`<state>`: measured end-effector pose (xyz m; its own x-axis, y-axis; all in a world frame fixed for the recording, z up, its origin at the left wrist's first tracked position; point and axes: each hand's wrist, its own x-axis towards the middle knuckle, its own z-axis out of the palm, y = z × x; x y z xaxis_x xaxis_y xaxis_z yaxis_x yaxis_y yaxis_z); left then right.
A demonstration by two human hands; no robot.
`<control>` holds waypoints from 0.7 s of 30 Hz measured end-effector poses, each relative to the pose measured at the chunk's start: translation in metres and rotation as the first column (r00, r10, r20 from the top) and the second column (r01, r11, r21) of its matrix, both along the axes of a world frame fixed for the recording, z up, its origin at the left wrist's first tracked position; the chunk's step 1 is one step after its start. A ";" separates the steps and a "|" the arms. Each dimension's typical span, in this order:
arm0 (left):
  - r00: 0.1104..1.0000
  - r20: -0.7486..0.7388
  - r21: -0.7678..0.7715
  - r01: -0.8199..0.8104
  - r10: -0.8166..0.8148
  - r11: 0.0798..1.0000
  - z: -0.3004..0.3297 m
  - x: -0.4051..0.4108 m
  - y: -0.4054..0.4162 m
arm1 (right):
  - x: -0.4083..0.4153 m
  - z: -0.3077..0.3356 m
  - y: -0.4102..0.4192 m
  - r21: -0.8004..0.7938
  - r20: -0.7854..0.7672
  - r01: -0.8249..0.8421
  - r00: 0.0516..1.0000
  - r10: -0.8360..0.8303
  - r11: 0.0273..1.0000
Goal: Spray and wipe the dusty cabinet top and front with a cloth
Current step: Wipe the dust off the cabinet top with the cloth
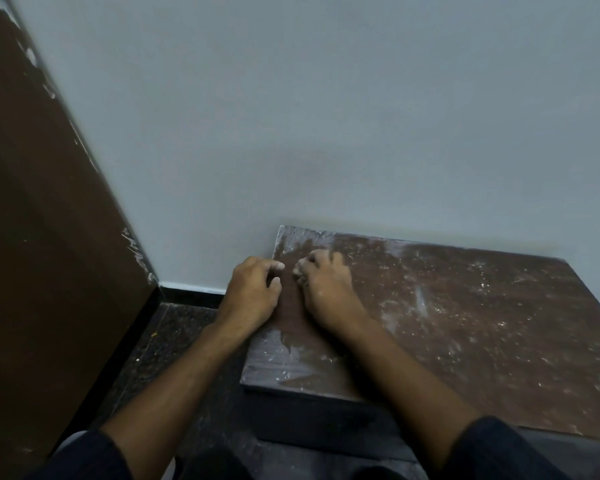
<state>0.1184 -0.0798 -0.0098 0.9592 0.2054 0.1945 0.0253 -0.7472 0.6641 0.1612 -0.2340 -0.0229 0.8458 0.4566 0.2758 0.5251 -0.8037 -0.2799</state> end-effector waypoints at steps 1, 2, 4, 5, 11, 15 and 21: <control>1.000 0.002 -0.025 -0.025 0.026 0.999 -0.001 0.000 0.001 | -0.010 -0.004 0.007 0.006 0.005 -0.113 0.994 0.113 0.994; 0.999 0.002 -0.043 -0.042 0.042 0.998 -0.002 0.000 0.003 | -0.013 -0.006 0.008 0.005 0.018 -0.188 0.982 0.188 0.982; 0.999 -0.005 -0.064 -0.052 0.052 0.997 -0.004 -0.002 0.005 | 0.003 -0.004 0.000 0.022 0.021 -0.129 0.991 0.129 0.991; 0.999 -0.008 -0.068 -0.052 0.052 0.996 -0.004 -0.004 0.006 | 0.015 -0.003 -0.004 0.034 0.014 -0.030 0.999 0.030 0.999; 1.000 0.007 -0.070 -0.021 0.022 0.997 -0.008 -0.006 0.006 | -0.023 -0.002 0.004 0.061 0.007 -0.165 0.986 0.165 0.984; 1.000 0.008 -0.038 0.022 -0.022 0.999 -0.010 -0.006 0.004 | -0.017 -0.006 -0.035 0.080 -0.006 -0.080 0.997 0.081 0.994; 1.000 0.008 -0.025 0.009 -0.009 1.000 -0.003 -0.006 -0.002 | -0.033 -0.004 -0.026 0.049 -0.017 -0.099 0.995 0.100 0.994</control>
<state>0.1125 -0.0814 -0.0129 0.9595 0.2014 0.1967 0.0133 -0.7303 0.6830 0.1280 -0.2601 -0.0269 0.8026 0.5251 0.2830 0.5955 -0.7333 -0.3280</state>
